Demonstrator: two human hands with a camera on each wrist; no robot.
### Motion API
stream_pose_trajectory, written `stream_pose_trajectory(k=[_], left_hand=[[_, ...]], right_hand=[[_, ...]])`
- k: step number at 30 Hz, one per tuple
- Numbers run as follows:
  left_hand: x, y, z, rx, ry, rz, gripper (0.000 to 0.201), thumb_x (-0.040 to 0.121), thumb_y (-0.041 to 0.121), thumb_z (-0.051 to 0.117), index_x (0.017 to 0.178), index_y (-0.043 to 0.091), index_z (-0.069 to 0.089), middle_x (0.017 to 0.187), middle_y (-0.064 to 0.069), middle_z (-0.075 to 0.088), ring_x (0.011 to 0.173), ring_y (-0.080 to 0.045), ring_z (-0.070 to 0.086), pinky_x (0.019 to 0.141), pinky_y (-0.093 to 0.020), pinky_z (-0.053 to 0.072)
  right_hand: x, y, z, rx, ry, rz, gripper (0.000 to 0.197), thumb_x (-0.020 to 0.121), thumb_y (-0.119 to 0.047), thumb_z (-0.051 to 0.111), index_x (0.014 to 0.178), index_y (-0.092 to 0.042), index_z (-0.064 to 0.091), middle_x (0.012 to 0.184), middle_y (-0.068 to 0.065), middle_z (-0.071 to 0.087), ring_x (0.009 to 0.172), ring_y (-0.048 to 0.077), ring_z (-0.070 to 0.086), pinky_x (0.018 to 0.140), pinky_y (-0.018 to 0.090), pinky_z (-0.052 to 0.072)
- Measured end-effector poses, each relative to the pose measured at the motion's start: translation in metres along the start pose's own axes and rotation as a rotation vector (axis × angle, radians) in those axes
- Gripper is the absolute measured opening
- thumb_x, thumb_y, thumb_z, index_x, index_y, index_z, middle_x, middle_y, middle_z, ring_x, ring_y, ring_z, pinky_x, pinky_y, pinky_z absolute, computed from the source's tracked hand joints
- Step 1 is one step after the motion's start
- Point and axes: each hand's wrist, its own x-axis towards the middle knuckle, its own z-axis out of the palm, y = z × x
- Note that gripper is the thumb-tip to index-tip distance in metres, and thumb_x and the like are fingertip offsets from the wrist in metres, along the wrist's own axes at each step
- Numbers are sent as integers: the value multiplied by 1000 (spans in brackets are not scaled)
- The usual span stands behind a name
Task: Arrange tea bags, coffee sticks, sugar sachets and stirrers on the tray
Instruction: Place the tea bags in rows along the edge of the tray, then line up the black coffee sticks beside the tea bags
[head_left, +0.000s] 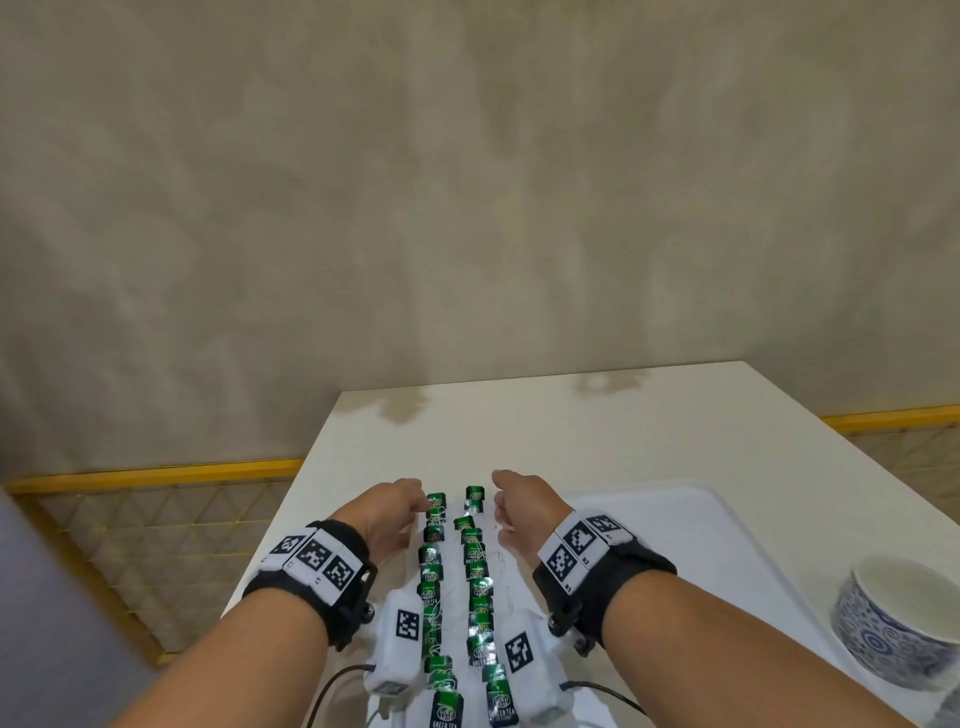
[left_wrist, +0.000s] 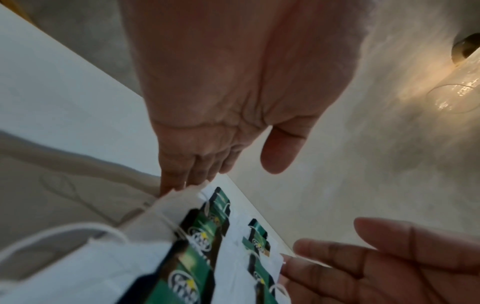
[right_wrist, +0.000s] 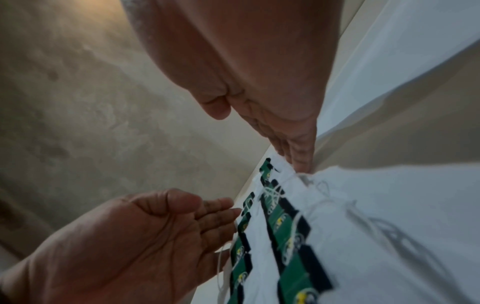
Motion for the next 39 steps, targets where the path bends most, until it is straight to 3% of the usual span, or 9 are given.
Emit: stream_pose_trajectory(k=[3,6,10,15,18,21,24,33,39], left_hand=[[-7,-1,-1,20,-5,15,59,92,-2,39,149,10,27,154,-17,27,134,-28,36,87,-34,43],[-17,-1,-9,118,41,58,61,92,1,41,149,14,26,157,-11,23,141,-26,29,111,-41,34],[-51,1,-15,217,45,136,57,95,3,38,150,16,25,157,-6,25,140,-23,30,113,-38,30],[-105,1,-5,266,-19,249,48,98,7,39,145,17,35,152,-3,35,136,-18,36,111,-36,33],[-139,-4,14,300,-58,303,40,98,11,43,137,18,46,143,2,45,130,-14,42,106,-33,37],[-174,-18,31,385,-72,362,35,97,17,45,131,22,54,135,5,52,124,-14,47,103,-35,41],[-206,-34,42,532,-87,405,33,97,22,49,128,24,56,128,6,56,113,-12,52,93,-29,43],[-274,-86,54,618,-101,380,27,95,25,52,120,27,61,121,8,60,109,-10,56,95,-31,46],[-288,-105,70,663,-111,304,28,96,20,51,122,19,60,110,6,59,96,-8,54,77,-20,43]], right_hand=[[0,1,2,-22,-15,3,45,101,-19,41,139,5,41,145,24,41,102,22,44,81,36,45],[-7,0,-1,-89,-25,1,45,103,-21,37,140,5,39,146,23,39,125,33,46,106,39,36],[-23,-6,-15,-91,-3,-76,47,99,-27,44,139,-3,43,145,18,42,105,21,43,104,42,39],[-69,-18,-25,-310,-70,-192,46,99,-18,45,144,-10,39,147,14,40,113,19,44,109,45,37],[-106,-22,-22,-632,-80,-283,48,100,-24,43,147,-14,36,149,7,41,132,23,43,112,41,34],[-150,-20,-23,-953,-122,-386,49,101,-31,40,148,-20,33,150,2,40,134,21,41,107,29,34],[-196,-13,-29,-1276,-184,-437,54,100,-37,44,149,-22,29,150,3,40,133,21,42,105,31,35],[-287,66,-42,-1815,-524,-220,50,77,-47,73,117,-18,62,113,-1,64,103,20,61,88,40,52],[-297,117,-27,-1937,-511,-214,100,62,-48,84,143,-19,33,137,3,39,124,28,41,97,50,45]])
